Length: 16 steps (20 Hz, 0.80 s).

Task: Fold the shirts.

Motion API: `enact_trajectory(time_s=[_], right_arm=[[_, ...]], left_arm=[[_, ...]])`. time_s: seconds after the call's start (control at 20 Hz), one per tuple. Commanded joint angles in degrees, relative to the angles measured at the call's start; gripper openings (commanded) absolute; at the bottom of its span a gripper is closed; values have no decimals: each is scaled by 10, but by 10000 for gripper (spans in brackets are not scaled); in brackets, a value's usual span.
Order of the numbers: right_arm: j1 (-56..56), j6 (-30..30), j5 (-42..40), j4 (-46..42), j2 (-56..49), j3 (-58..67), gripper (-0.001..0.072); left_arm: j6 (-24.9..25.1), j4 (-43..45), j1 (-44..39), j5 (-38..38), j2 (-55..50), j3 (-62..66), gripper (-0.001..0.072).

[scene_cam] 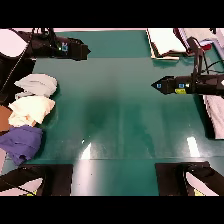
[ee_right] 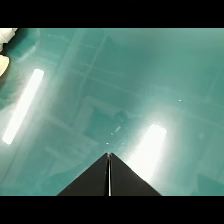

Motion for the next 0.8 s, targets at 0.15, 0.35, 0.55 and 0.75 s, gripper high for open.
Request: enact_trajectory(time_s=[0.15,0.35,0.55,0.75], right_arm=[[1,0,-3,0,0,0,16],[1,0,-4,0,0,0,16],[1,0,-4,0,0,0,16],[1,0,-4,0,0,0,16]], left_arm=[[0,0,0,1,0,1,30],[0,0,0,1,0,1,30],[-5,-8,0,1,0,1,30],[13,59,5,42,0,1,32]])
